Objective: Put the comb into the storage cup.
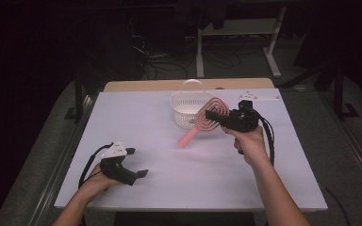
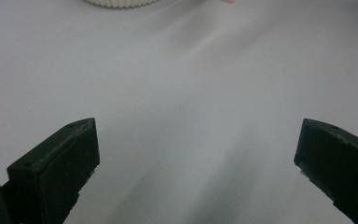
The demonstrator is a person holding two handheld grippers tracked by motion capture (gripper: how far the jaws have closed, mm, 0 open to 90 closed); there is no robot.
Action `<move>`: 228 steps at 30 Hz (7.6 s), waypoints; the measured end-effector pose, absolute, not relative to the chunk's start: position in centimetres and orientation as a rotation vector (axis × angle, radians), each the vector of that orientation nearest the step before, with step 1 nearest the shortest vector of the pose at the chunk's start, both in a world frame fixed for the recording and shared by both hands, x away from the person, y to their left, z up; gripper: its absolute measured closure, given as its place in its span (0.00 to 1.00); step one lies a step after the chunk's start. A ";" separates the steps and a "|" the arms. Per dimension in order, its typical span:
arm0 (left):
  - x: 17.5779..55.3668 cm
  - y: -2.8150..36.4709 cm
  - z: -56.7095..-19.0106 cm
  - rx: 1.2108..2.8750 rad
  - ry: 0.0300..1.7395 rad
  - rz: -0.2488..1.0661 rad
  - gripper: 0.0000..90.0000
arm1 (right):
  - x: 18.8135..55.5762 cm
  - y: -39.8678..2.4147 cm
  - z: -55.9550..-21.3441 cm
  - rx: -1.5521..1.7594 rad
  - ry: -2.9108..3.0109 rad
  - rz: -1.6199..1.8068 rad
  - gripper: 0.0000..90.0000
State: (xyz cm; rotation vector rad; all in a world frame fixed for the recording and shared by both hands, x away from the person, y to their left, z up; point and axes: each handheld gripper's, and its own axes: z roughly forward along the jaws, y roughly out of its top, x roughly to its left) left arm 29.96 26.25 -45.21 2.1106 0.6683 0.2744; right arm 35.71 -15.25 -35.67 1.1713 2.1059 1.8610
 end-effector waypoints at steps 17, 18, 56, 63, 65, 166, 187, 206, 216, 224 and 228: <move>30.0 26.2 -45.0 2.098 0.682 0.278 0.00 | 37.0 -15.8 -32.8 1.155 2.045 1.886 0.70; 30.0 26.2 -45.0 2.097 0.684 0.277 0.00 | 37.1 -15.8 -32.6 1.153 2.042 1.884 0.70; 30.0 26.3 -45.4 2.113 0.669 0.275 0.00 | 42.0 -16.3 -30.4 1.230 1.886 1.867 0.70; 30.0 26.2 -45.4 2.118 0.665 0.273 0.00 | 43.0 -16.2 -31.1 1.265 1.872 1.856 0.70; 30.0 26.2 -45.4 2.116 0.665 0.272 0.00 | 43.3 -15.9 -31.4 1.272 1.876 1.844 0.70; 30.2 26.2 -45.6 2.122 0.666 0.263 0.00 | 45.1 -16.0 -38.3 1.357 2.026 1.437 0.24; 30.2 26.4 -45.5 2.109 0.682 0.267 0.00 | 41.9 -16.8 -39.0 1.262 2.108 1.384 0.11; 30.2 27.0 -44.9 2.083 0.703 0.260 0.00 | 37.5 -16.8 -40.4 1.143 2.173 1.337 0.00; 30.2 27.2 -44.7 2.081 0.698 0.259 0.00 | 34.8 -16.8 -41.3 1.098 2.216 1.318 0.00; 30.2 27.0 -44.8 2.085 0.694 0.255 0.00 | 32.7 -17.0 -42.2 1.074 2.249 1.310 0.00; 30.2 27.0 -44.8 2.085 0.691 0.254 0.00 | 31.8 -17.1 -42.6 1.064 2.260 1.297 0.00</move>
